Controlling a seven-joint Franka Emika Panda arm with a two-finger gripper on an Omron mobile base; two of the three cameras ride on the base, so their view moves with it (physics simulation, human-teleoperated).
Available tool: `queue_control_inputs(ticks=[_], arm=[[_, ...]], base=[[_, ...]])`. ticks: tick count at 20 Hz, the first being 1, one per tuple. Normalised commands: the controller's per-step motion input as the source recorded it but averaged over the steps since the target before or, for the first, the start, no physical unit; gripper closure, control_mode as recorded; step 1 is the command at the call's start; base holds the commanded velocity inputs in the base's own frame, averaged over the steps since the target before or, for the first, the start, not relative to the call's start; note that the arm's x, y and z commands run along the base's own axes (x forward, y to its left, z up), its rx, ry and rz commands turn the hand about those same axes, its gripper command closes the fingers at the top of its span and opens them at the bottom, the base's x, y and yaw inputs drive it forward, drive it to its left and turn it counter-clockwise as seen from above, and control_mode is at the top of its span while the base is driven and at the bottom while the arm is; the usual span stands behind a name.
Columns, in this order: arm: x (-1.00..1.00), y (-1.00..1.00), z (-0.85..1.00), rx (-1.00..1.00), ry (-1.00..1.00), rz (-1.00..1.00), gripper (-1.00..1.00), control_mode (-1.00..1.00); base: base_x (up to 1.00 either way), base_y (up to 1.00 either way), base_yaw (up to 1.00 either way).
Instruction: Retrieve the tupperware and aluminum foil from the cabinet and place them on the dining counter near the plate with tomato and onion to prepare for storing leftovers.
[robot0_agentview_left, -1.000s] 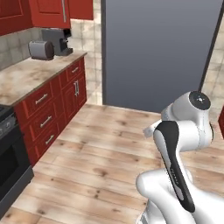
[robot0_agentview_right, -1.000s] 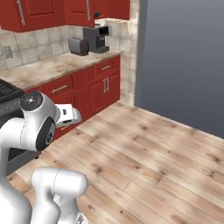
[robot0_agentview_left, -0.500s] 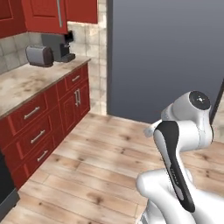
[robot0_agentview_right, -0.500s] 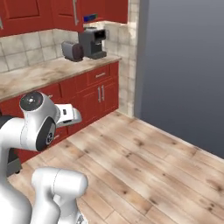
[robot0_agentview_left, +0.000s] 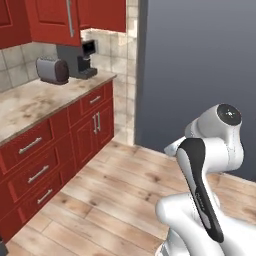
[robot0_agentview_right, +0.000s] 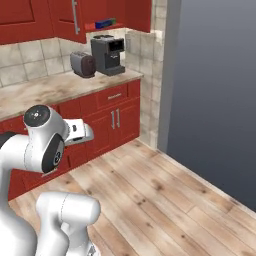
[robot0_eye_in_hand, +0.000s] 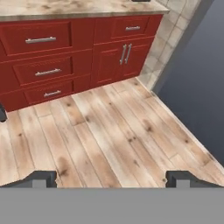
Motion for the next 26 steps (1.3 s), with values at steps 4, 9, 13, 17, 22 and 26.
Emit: queue_control_inputs(ticks=[4,9,13,17,22,26], arm=[[0.00,0.00,0.00,0.00,0.00,0.00,-1.00,1.00],[0.00,0.00,0.00,0.00,0.00,0.00,-1.00,1.00],[0.00,0.00,0.00,0.00,0.00,0.00,-1.00,1.00],[0.00,0.00,0.00,0.00,0.00,0.00,-1.00,1.00],[0.00,0.00,0.00,0.00,0.00,0.00,-1.00,1.00],[0.00,0.00,0.00,0.00,0.00,0.00,-1.00,1.00]], base=[[1.00,-0.24,0.29],[1.00,-0.22,0.28],[1.00,-0.22,0.27],[1.00,-0.18,0.27],[1.00,-0.19,0.28],[1.00,-0.21,0.27]])
